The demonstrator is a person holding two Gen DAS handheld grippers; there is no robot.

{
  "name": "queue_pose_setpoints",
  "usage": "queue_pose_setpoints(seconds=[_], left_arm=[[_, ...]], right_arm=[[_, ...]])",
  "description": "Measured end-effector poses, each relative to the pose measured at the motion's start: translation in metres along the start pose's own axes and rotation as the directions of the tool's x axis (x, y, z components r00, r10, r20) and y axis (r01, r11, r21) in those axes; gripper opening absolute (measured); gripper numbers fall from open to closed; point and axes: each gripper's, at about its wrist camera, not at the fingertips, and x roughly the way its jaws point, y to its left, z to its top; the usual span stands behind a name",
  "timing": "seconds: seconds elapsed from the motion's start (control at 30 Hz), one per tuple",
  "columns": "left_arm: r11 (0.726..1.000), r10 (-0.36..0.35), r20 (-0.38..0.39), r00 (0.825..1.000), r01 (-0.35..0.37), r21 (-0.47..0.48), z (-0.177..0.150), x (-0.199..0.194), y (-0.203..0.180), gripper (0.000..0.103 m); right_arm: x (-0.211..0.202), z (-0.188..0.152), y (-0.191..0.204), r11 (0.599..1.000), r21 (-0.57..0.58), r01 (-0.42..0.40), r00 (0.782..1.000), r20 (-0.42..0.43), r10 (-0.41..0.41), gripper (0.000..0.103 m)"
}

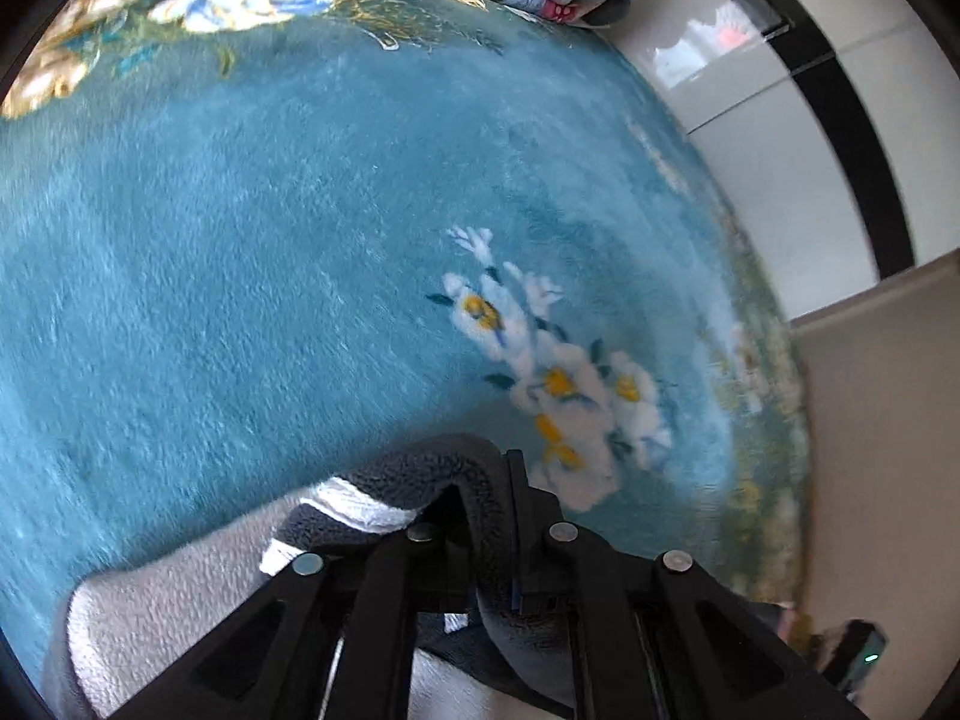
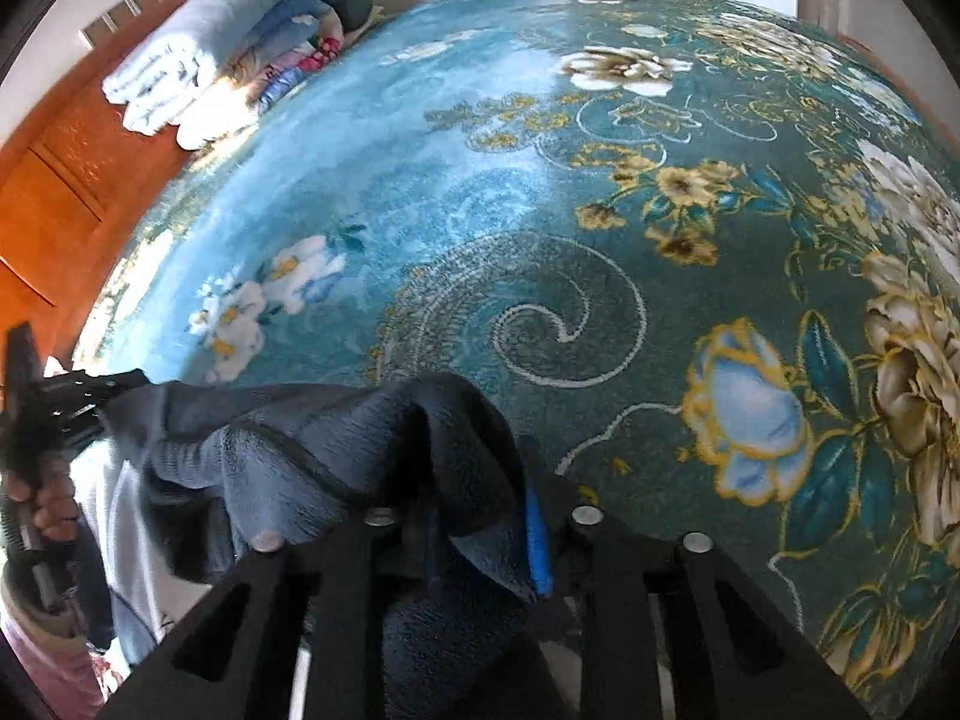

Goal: Fold clothes
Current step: 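Shake the jacket out and lay it flat on the bed with both grippers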

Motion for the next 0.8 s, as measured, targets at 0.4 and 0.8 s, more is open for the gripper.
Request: queue_pose_setpoints(seconds=[0.4, 0.8], left_arm=[[0.984, -0.139, -0.120, 0.983, 0.151, 0.096, -0.071, -0.041, -0.039, 0.067], [0.999, -0.042, -0.233, 0.971, 0.045, 0.008, -0.096, 0.048, -0.076, 0.024]], right_arm=[[-0.092, -0.086, 0.038, 0.993, -0.103, -0.056, 0.997, 0.049, 0.061, 0.070], [-0.084, -0.136, 0.039, 0.983, -0.146, 0.113, 0.992, -0.033, -0.119, 0.011]])
